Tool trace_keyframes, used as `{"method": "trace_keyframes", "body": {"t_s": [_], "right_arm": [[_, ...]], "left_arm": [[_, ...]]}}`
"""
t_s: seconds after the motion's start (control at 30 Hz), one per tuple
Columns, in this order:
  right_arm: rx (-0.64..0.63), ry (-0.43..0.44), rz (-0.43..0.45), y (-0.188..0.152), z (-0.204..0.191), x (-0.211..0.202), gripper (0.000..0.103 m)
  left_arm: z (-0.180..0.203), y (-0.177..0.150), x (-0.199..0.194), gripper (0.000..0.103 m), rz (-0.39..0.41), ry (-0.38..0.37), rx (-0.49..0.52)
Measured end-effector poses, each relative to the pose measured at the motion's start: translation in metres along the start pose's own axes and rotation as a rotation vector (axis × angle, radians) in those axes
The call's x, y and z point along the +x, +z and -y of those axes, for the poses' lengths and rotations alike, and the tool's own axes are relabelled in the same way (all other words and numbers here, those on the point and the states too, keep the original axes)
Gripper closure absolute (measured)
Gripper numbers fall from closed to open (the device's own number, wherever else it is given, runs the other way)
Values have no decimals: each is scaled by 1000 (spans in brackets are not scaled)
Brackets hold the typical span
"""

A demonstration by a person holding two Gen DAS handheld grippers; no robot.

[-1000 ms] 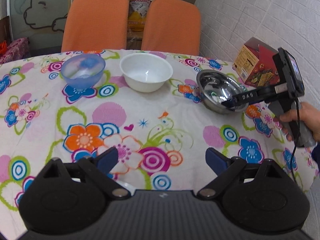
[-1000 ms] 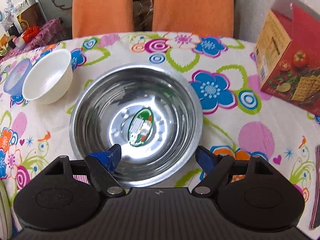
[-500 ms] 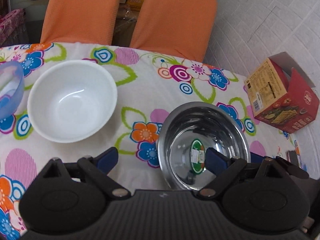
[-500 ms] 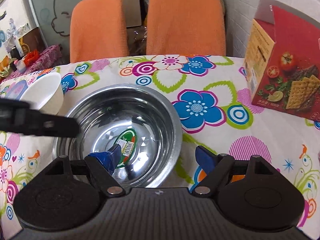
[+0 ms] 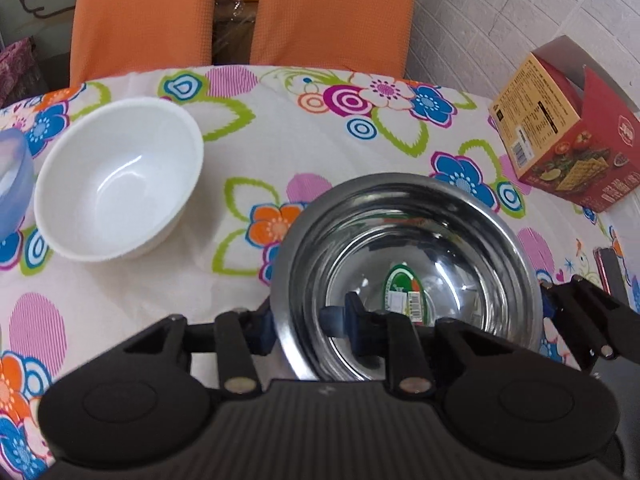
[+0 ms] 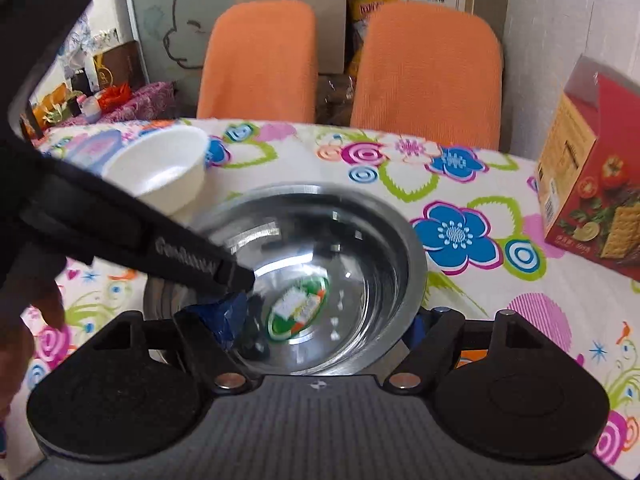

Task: Organize plates and bowls
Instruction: 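Lift the steel bowl with both grippers and carry it toward the plate stack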

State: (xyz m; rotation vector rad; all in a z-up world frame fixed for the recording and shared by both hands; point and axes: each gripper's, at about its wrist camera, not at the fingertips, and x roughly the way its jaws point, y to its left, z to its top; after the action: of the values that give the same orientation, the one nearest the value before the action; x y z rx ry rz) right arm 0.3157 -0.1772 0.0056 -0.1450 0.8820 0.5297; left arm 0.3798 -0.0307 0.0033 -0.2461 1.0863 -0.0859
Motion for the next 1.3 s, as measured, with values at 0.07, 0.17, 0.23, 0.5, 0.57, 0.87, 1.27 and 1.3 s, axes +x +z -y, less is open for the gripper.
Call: {"method": "trace_keyframes", "body": {"t_s": [0.07, 0.17, 0.23, 0.5, 0.57, 0.87, 1.27, 1.3], "right_arm": [[-26, -3, 9, -5, -13, -16, 38], [-45, -4, 15, -20, -33, -38, 37], [-50, 1, 22, -33, -47, -52, 36], [-25, 1, 64, -93, -100, -97, 35], [11, 5, 70, -104, -106, -101, 35], [135, -21, 98, -138, -118, -110, 35], [181, -54, 110, -146, -102, -95, 36], [193, -66, 123, -146, -100, -98, 36]], "left_arm": [[-3, -13, -15, 82, 7, -16, 4], [-6, -41, -41, 82, 20, -18, 42], [-11, -65, -57, 82, 28, -19, 65], [-29, -150, -103, 82, 63, -22, 156], [-32, -164, -110, 82, 77, -29, 175], [-33, -188, -106, 82, 97, -47, 212], [-27, -184, -94, 52, 134, -27, 229], [-27, -182, -97, 49, 152, -31, 228]]}}
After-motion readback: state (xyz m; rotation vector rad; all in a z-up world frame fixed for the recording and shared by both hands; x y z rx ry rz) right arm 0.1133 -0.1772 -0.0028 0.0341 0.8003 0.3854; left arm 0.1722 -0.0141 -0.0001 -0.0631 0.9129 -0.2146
